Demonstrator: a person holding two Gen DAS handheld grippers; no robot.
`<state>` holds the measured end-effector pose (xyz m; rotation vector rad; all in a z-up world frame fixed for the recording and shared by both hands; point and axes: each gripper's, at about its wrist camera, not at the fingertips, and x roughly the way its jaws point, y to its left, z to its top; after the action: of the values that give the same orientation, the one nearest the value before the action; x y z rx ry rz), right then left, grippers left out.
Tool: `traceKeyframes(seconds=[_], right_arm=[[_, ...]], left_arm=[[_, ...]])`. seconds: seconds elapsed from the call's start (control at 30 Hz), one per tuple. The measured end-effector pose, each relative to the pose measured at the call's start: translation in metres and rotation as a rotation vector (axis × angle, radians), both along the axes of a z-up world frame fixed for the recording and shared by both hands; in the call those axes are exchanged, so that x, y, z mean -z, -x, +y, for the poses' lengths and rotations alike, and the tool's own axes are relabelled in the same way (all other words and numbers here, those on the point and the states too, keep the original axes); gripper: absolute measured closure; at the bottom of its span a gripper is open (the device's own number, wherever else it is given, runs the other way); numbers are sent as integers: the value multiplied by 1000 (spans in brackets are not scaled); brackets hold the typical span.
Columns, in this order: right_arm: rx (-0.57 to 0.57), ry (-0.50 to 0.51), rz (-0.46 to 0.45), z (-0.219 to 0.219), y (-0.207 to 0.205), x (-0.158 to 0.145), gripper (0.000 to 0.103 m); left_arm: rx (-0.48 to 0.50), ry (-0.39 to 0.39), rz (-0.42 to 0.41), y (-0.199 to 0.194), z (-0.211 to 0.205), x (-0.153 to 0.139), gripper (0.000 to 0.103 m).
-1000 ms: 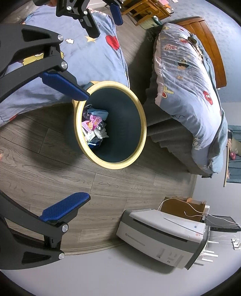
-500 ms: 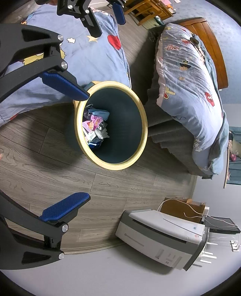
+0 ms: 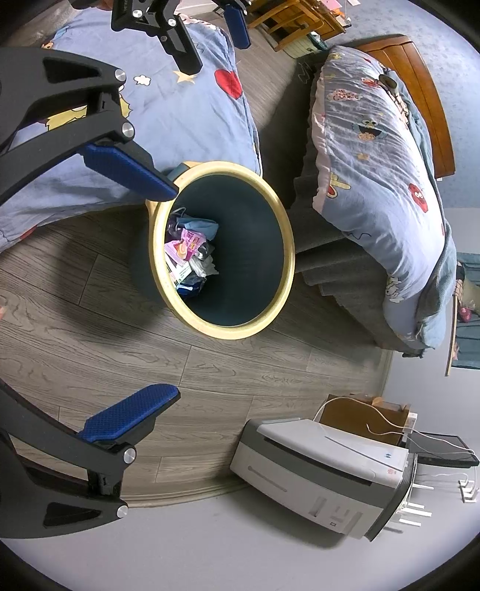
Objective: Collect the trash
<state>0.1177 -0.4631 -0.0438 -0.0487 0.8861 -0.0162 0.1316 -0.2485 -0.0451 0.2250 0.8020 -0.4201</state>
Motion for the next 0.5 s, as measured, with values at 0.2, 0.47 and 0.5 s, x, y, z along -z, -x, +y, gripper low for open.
traceKeyframes(seconds=[0.2, 0.47, 0.5], right_arm=[[0, -1, 5, -1, -1, 0, 6], [0, 0, 5, -1, -1, -1, 6], [0, -1, 5, -1, -1, -1, 6]], left_arm=[[2, -1, 1, 0, 0, 0, 5], [1, -1, 0, 0, -1, 0, 5], [1, -2, -1, 0, -1, 0, 5]])
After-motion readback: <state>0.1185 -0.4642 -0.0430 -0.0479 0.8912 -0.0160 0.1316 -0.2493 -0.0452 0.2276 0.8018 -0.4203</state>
